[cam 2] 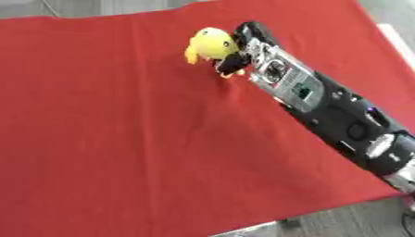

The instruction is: Pick up the objects with one hand, pass them to the other hand, and then place them into the box on the other side of the table.

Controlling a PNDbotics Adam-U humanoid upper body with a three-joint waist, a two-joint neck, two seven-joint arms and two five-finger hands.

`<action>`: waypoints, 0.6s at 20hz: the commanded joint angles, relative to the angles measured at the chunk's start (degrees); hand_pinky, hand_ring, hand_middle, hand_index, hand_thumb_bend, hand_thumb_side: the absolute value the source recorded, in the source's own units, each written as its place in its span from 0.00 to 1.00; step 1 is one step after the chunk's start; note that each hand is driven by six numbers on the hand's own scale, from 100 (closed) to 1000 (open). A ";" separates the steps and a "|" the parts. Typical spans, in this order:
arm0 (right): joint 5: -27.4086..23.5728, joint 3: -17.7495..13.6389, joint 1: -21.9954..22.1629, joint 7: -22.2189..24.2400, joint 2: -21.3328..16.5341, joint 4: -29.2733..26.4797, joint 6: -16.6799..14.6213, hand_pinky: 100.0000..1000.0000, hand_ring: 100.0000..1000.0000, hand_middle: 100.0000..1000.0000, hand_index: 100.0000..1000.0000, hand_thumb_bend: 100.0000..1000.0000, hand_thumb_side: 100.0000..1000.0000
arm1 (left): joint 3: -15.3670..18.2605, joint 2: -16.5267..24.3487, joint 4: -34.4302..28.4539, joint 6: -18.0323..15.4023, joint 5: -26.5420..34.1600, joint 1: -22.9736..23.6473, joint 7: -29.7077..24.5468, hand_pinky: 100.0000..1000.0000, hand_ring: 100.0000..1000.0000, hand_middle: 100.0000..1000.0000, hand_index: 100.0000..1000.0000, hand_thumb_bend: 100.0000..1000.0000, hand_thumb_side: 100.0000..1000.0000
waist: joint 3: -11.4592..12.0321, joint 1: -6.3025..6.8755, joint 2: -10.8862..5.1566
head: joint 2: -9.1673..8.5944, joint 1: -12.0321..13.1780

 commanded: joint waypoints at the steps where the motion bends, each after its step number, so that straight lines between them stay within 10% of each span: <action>1: -1.89 -0.89 -0.27 -5.64 -2.40 -2.76 3.33 0.48 0.52 0.34 0.22 0.21 0.00 | 0.45 2.16 -1.11 -0.45 0.03 -1.44 -0.34 0.92 0.62 0.54 0.64 0.00 0.39 | -0.06 0.54 -2.55 | 0.33 0.28; 12: -11.87 1.02 -0.81 -16.72 -0.18 -8.54 3.33 0.32 0.47 0.31 0.19 0.10 0.00 | -7.46 -0.49 -6.42 -0.19 -0.12 -12.41 -9.88 0.90 0.64 0.58 0.67 0.00 0.33 | 0.62 1.63 -4.15 | 0.34 1.14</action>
